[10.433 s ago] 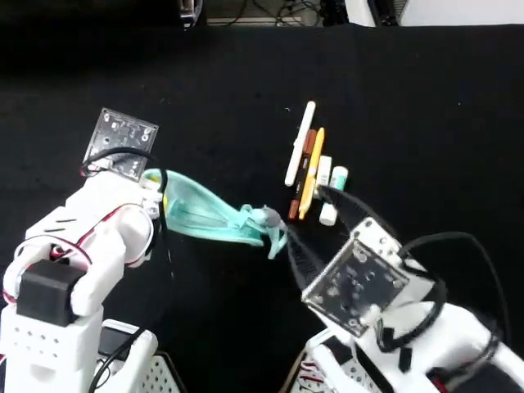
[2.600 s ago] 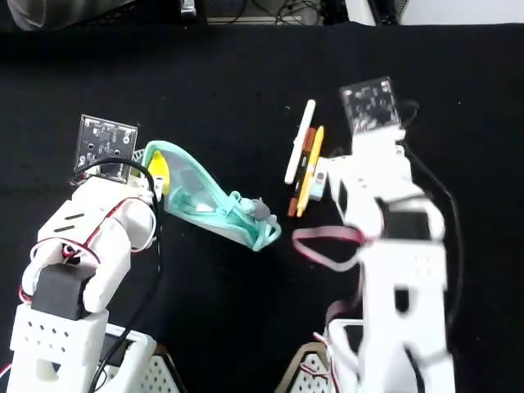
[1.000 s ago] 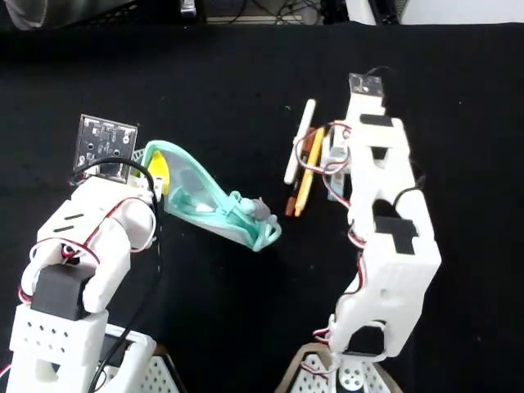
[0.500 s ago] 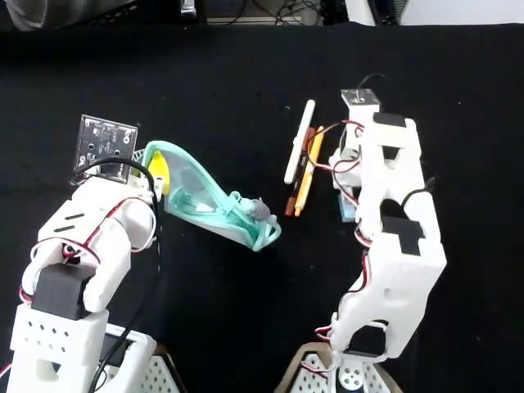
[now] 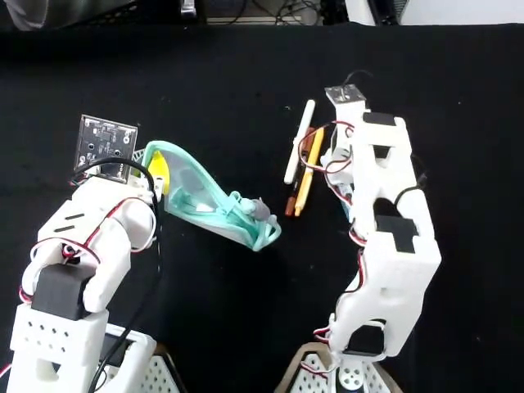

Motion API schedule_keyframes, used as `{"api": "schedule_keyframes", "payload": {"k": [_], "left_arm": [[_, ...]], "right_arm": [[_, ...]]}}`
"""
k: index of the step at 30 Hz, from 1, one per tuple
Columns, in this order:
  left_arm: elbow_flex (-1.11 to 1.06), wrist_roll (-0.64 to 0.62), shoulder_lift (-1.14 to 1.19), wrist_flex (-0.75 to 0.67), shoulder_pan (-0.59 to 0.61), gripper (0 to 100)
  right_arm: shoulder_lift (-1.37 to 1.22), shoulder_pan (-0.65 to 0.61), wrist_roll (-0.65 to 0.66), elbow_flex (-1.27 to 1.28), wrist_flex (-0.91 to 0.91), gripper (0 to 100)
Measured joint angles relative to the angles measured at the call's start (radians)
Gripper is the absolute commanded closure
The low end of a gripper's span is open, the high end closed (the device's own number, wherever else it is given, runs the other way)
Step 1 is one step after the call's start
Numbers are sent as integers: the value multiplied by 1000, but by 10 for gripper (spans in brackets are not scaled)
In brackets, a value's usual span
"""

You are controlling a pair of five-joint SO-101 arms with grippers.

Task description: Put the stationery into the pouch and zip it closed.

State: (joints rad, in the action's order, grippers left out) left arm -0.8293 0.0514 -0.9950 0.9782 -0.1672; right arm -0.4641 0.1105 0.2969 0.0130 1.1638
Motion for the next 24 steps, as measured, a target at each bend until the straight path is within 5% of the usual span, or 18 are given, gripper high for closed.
{"api": "schedule_keyframes", "payload": {"k": [13,17,24], "left_arm": [[0,0,0,0,0,970],[0,0,0,0,0,970],[0,0,0,0,0,969]], "right_arm": [[-115,2,41,-107,29,880],[-147,8,41,-175,69,990],[-46,34,46,-178,150,986]]}}
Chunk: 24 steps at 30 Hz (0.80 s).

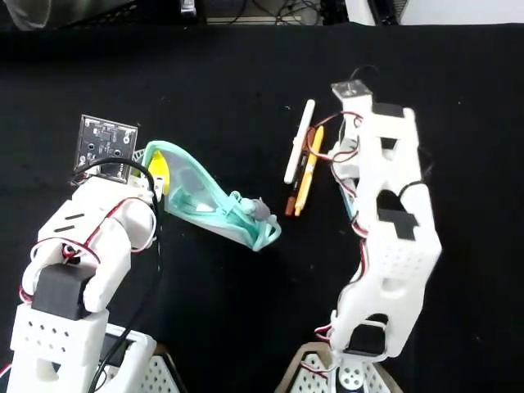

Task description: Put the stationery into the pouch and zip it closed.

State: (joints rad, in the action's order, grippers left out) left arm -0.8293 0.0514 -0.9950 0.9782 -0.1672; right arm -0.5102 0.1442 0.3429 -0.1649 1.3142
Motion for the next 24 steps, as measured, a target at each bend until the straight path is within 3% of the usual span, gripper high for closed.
{"api": "schedule_keyframes", "payload": {"k": [6,10,17,24], "left_arm": [[0,0,0,0,0,969],[0,0,0,0,0,968],[0,0,0,0,0,968],[0,0,0,0,0,968]], "right_arm": [[365,-14,15,86,74,986],[680,-87,2,216,83,986],[1292,-377,-89,470,43,985],[1694,-667,-176,647,-276,985]]}}
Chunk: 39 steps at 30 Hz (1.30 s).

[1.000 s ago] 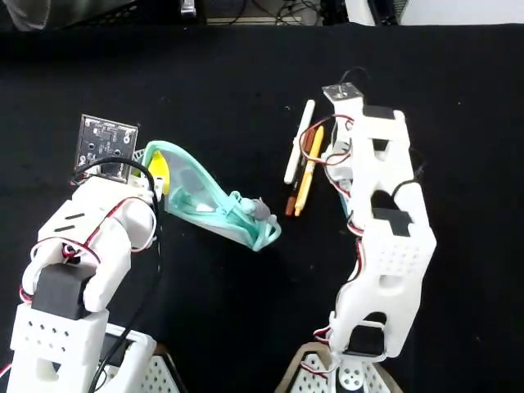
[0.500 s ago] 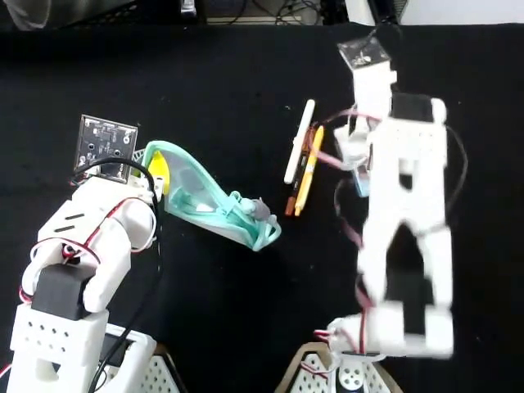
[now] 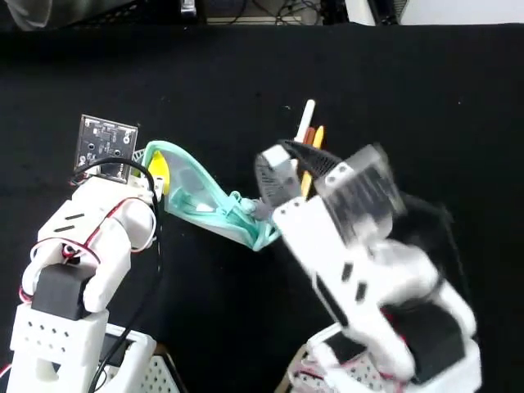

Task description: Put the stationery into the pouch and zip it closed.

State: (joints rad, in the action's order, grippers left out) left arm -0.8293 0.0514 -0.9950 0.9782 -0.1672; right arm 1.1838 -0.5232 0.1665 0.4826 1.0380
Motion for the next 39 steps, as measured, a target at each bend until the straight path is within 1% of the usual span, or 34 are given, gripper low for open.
{"api": "schedule_keyframes", "payload": {"k": [4,6,11,15,20,26,28,32,35,39], "left_arm": [[0,0,0,0,0,968],[0,0,0,0,0,968],[0,0,0,0,0,968],[0,0,0,0,0,969],[0,0,0,0,0,969],[0,0,0,0,0,970],[0,0,0,0,0,970],[0,0,-2,0,0,970],[-2,0,-8,0,0,970],[-9,0,-9,0,0,970]], "right_arm": [[37,-160,-3,103,-242,985],[44,-218,-5,158,-344,985],[44,-288,-2,288,-534,985],[44,-293,29,385,-617,985],[44,-293,34,496,-631,985],[44,-290,34,508,-631,982],[44,-285,34,506,-614,946],[35,-287,34,410,-446,801],[-3,-282,34,319,-313,805],[-54,-282,34,213,-245,836]]}}
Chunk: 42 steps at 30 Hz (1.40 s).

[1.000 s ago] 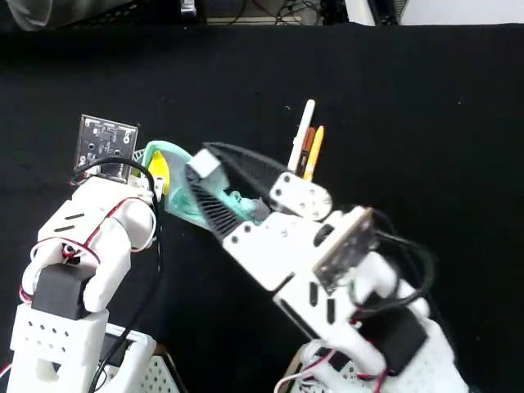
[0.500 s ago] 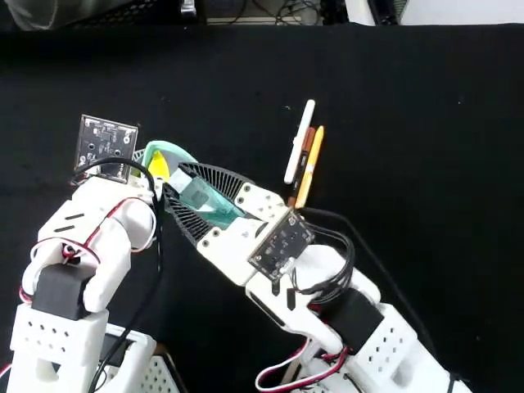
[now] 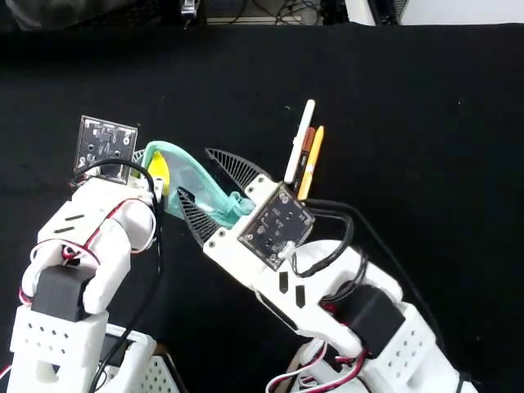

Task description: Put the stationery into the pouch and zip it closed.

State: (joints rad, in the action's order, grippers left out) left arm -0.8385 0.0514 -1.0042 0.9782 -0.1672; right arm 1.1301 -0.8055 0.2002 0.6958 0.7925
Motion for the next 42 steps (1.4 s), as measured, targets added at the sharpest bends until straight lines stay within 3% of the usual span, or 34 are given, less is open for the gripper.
{"api": "schedule_keyframes", "payload": {"k": [6,11,16,19,24,29,33,42], "left_arm": [[0,0,0,0,0,970],[0,0,0,0,0,970],[0,0,0,0,0,970],[0,0,0,0,0,970],[0,0,0,0,0,970],[0,0,0,0,0,970],[0,0,0,0,0,970],[0,0,0,0,0,969]], "right_arm": [[-5,48,2,-132,41,892],[0,290,2,-169,140,966],[-40,600,2,-112,212,904],[-137,717,2,17,183,845],[-356,740,-61,264,-35,828],[-624,740,-212,285,-230,828],[-822,735,-276,216,-259,828],[-1114,729,-285,78,-265,828]]}}
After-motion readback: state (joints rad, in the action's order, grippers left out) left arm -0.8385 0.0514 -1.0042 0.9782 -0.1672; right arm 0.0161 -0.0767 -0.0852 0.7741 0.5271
